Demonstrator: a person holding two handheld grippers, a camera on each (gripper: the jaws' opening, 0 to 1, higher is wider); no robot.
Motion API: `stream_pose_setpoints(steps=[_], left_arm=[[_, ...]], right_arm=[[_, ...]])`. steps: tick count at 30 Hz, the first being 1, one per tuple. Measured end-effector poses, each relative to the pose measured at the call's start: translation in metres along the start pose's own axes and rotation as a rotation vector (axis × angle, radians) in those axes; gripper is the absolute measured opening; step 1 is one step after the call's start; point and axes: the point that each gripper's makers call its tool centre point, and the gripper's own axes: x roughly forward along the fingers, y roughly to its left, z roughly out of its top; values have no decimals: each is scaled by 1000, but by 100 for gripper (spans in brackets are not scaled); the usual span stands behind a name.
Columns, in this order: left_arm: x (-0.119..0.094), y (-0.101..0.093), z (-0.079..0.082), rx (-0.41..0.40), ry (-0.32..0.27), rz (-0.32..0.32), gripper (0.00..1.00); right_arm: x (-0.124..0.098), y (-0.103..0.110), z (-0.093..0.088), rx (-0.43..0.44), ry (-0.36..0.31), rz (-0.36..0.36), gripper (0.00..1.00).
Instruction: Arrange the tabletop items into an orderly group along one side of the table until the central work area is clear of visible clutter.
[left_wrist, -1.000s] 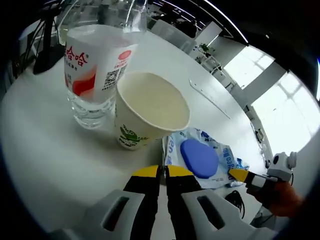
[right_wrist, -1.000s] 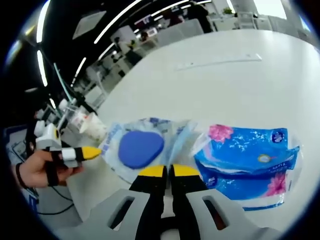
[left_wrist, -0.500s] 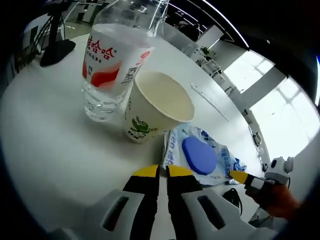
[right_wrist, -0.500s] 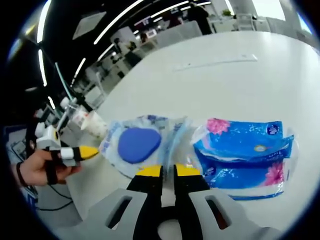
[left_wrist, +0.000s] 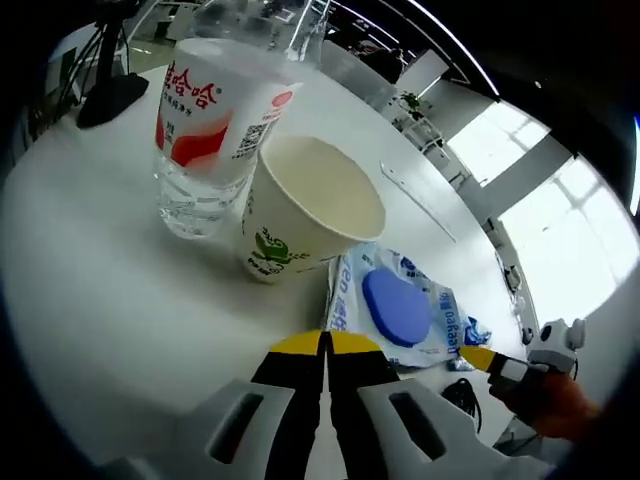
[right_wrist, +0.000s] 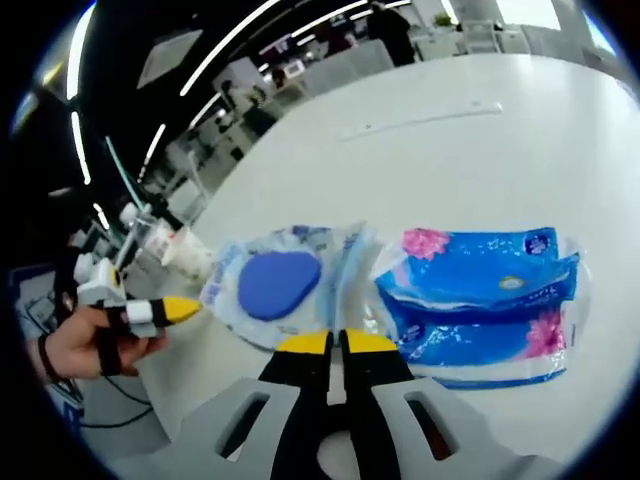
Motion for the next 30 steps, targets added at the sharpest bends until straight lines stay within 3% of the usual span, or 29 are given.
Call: stream_pose_setpoints(steps=[4,12,22,30], left_arm=[[-7,5,-4,55,9,10,0],[-19,10,-9,91,11,7,0],[-37,13,-18,250,32,1,0],[-53,13,-29,390,53,-7,3]], right_arm=[[-7,-1,-11,-20,0,6,4],[-23,-16,-28,-7,-6,-27,2],[-52,-41,-23,3,-67,-89,2],[-77,-84,-15,13,-118,-234,4]])
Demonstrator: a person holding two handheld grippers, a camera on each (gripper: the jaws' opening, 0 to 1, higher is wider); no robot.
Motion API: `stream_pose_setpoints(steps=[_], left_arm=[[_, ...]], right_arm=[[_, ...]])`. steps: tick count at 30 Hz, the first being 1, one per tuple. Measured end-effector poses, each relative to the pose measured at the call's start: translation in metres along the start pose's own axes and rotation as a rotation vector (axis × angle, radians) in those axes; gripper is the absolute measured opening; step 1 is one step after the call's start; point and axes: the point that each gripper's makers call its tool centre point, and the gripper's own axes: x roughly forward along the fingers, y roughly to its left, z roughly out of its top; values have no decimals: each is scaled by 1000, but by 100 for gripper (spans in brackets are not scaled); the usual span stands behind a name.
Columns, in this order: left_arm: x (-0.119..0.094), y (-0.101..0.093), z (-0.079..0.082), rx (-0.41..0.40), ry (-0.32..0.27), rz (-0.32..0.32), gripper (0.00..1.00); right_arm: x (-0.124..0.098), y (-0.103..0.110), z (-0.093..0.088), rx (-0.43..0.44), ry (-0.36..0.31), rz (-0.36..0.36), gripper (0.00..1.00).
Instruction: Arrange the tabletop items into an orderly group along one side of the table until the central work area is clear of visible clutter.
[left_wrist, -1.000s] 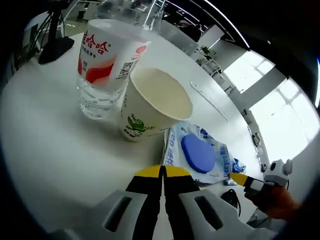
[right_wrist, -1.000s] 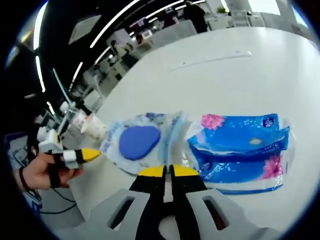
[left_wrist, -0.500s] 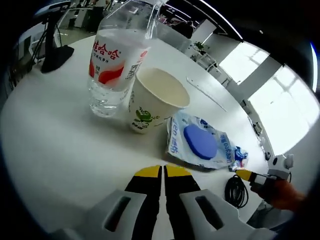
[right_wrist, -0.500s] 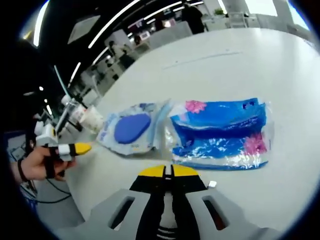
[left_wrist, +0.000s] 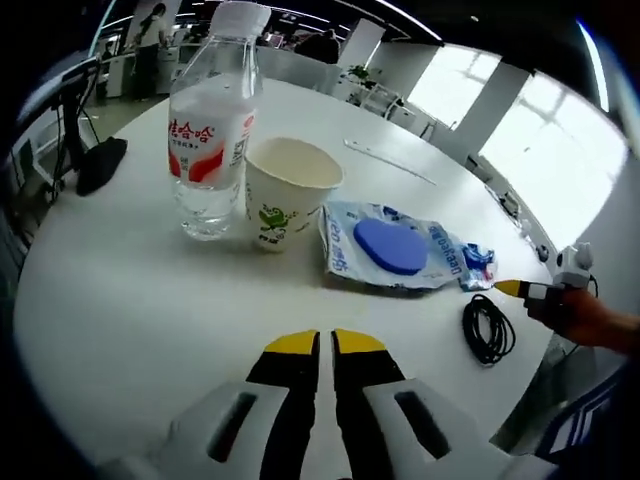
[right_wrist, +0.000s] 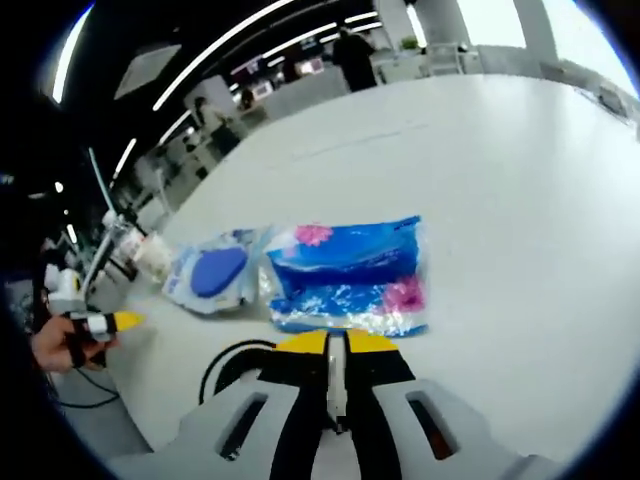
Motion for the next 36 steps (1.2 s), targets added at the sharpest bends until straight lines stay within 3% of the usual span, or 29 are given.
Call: stream_pose_setpoints(steps=[6,14,28,36], left_arm=[[-13,-11,-13,69,17,-29,6],[-17,-34,-29,86,37,-77,10],[-8,-84,-49,149,88,-183,13],[6,-116,-45,148,100,-233,13]], right_arm=[[-2,-26,9,23,-20,-80,10],[10,-40,24,16,-21,-117,17],[33,-49,40,36,-14,-119,3],[37,-49,47,35,-22,-110,2]])
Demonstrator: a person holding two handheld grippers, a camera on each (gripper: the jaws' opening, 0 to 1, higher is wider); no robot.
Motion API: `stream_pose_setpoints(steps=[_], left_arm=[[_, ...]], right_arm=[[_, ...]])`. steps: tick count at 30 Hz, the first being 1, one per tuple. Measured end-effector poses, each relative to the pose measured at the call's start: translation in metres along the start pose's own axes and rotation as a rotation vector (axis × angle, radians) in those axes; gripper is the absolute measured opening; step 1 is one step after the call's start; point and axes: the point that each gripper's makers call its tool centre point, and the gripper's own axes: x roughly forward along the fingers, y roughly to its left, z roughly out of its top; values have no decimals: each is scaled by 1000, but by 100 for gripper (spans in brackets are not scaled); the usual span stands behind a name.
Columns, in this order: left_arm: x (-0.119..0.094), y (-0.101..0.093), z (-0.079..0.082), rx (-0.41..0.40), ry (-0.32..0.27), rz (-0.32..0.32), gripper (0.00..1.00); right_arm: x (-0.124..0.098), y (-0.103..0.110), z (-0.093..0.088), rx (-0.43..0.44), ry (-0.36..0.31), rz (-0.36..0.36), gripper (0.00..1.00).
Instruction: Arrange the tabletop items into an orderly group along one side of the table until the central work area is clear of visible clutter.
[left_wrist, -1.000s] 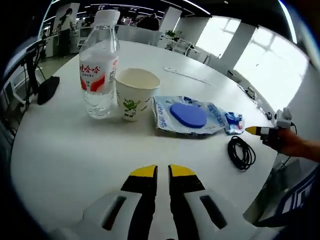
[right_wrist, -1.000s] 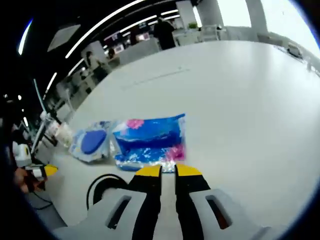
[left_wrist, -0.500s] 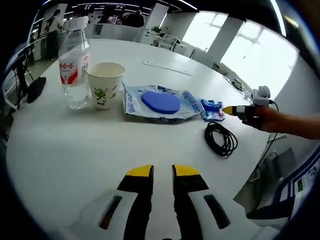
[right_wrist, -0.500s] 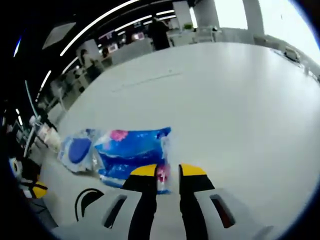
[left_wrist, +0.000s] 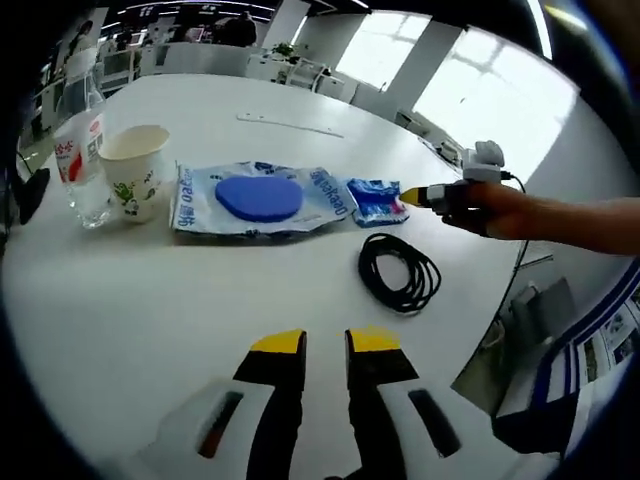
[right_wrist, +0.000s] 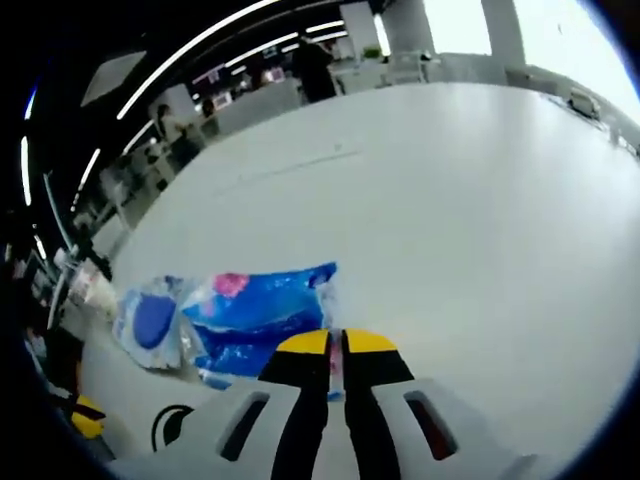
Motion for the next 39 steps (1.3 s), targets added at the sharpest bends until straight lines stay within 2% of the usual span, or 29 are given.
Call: stream_pose_setpoints(steps=[7,10,16,20,24,26,31,34,39], left_arm=[[12,-9,4,-15,1,-15,12],[17,-12,3,-13,10,-18,12],[30,-21,7,-29,12,-38,13],[41,-30,8,-38,18,-55,13],[49,-36,9,-50,24,-61,15],[53,-38,9,-56,26,-62,15],[63,-37,9,-114,24,-45,14],[66,-38,9,-109,30,-33,14],[71,-39,6,-126,42,-28,13]], right_arm=[[-2,-1,3,-1,-6,10,8],[-6,-4,0,4,-8,8,12],[-20,-7,-10,-13,-9,18,13],[-34,6,-18,10,-23,87,14],[-43,18,-39,-62,33,134,13],[-46,23,-45,-68,42,141,14],[-55,45,-63,-62,61,211,18],[-56,54,-73,-110,82,226,18],[-56,65,-80,-112,88,251,21]])
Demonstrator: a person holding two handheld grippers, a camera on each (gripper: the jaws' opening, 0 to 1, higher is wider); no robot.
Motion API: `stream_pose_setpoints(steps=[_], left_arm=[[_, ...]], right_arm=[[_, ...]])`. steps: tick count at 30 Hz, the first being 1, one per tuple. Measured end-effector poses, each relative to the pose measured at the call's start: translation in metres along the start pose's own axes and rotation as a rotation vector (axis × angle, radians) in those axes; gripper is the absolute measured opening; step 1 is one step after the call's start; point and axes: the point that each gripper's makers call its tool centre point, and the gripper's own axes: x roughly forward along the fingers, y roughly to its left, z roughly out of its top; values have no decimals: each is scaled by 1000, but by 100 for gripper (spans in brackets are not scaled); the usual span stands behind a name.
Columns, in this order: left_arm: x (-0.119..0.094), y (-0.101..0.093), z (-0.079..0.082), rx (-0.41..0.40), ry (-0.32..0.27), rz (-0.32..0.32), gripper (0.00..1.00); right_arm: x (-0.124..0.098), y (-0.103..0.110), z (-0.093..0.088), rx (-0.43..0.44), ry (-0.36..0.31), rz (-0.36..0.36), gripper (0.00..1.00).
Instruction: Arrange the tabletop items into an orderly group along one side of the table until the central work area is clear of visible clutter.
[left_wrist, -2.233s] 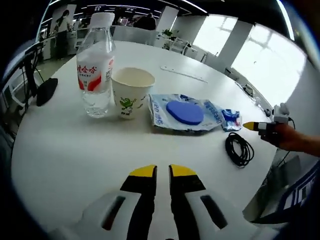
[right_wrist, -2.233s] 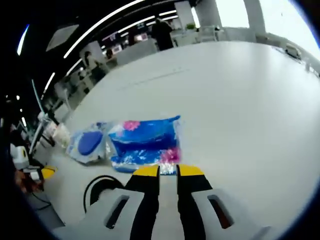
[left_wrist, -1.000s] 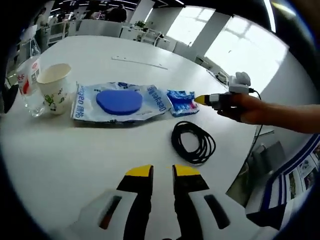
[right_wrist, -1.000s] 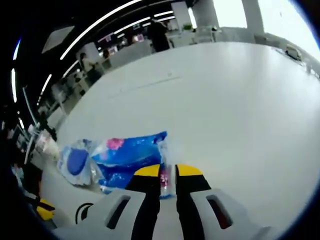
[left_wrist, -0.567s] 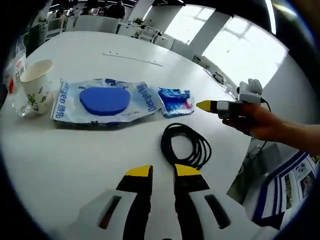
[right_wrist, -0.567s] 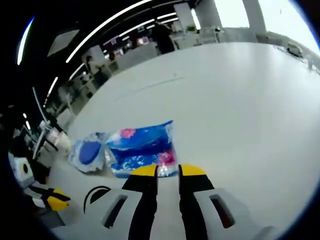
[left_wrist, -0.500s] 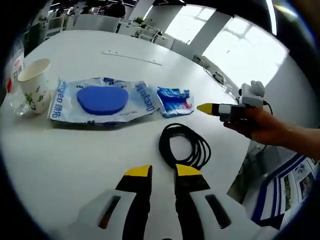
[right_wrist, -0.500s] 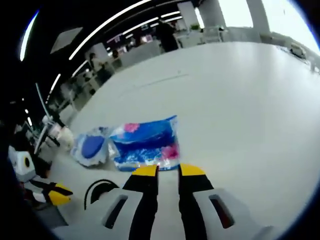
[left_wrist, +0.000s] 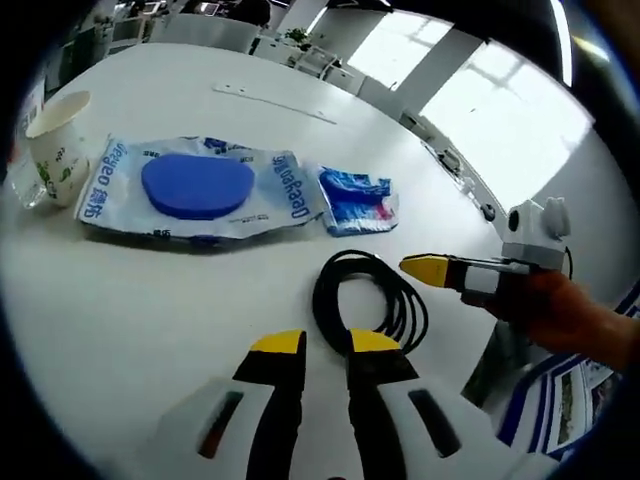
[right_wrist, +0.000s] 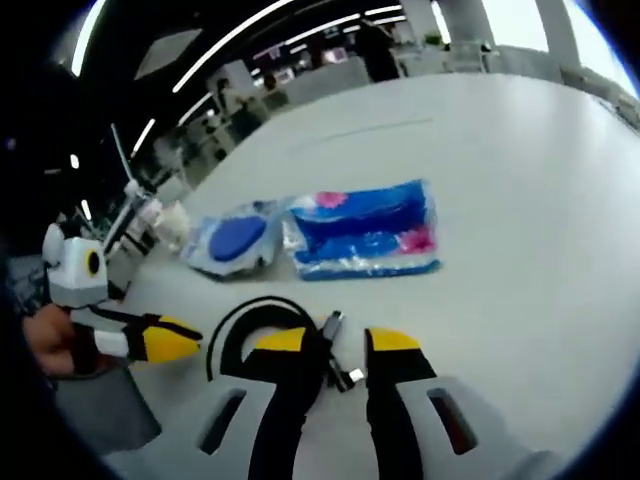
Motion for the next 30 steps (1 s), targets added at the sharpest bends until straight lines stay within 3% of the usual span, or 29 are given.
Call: stream_pose_setpoints(steps=[11,16,25,30], left_arm=[[11,-7,-5,-17,15,-4,8],[17,-6,-10,0,29,8,4],[14,-2,4,-15,0,11,3],[14,4,12,-20,-10,19,3]], right_arm=[[6,1,-10,-6,34,12,19],[7,5,-13,-29,48,22,13],[10,6,-9,-37,53,37,9],[14,8,5,-14,14,46,3]])
